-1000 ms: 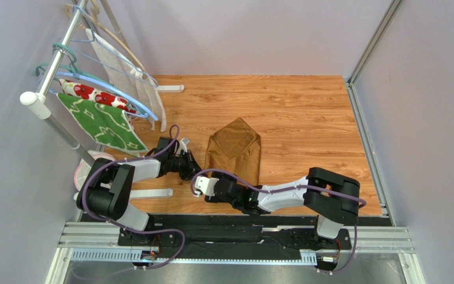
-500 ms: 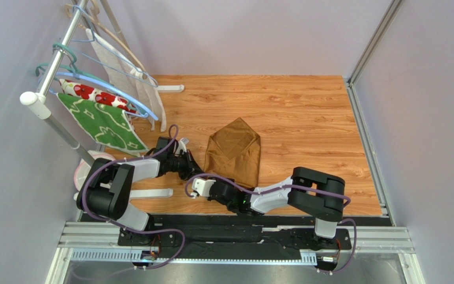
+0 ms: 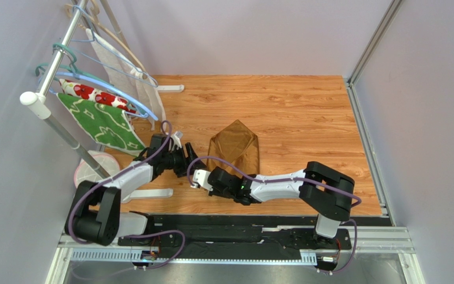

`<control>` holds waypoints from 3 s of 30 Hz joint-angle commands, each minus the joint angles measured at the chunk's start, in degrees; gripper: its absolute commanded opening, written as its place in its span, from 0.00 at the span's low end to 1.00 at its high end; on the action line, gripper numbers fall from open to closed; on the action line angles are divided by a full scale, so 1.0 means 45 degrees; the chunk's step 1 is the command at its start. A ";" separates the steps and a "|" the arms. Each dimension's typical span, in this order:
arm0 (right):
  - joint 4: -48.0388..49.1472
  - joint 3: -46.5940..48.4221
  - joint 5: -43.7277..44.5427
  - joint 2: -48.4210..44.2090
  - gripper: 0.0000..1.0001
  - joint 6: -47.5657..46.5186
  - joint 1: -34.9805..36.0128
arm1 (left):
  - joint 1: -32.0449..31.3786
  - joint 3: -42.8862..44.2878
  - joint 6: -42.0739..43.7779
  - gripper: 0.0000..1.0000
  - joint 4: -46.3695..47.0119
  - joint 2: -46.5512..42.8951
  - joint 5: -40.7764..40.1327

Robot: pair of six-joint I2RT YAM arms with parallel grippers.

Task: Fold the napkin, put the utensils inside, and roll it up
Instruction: Roll the napkin with the utensil

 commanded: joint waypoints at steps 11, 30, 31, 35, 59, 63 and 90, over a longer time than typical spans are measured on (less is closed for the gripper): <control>-0.4994 0.2899 -0.7627 0.0377 0.00 0.2148 -0.3542 | -0.1187 -0.1333 0.1887 0.65 0.0624 -0.3648 -0.3434; -0.8061 0.5986 -1.2982 0.4109 0.00 0.2890 -0.6473 | -0.4471 -0.3444 0.4055 0.68 0.7481 -0.3575 -0.3806; -0.8178 0.6122 -1.3156 0.4246 0.00 0.2890 -0.6628 | -0.4511 -0.3444 0.4191 0.68 0.7617 -0.3359 -0.3846; -0.8394 0.6299 -1.3470 0.4754 0.00 0.2910 -0.6825 | -0.4784 -0.3444 0.4387 0.68 0.8378 -0.2188 -0.4022; -0.8589 0.6572 -1.4017 0.5536 0.00 0.3008 -0.7216 | -0.5429 -0.3405 0.4388 0.56 0.8889 -0.0526 -0.4882; -0.8629 0.6592 -1.4095 0.5614 0.00 0.3085 -0.7274 | -0.5468 -0.3424 0.4290 0.54 0.8713 -0.0485 -0.4706; -0.7711 0.5948 -1.5053 0.3664 0.60 0.3943 -0.8289 | -0.4922 -0.1295 0.3899 0.00 0.4454 0.0881 -0.5159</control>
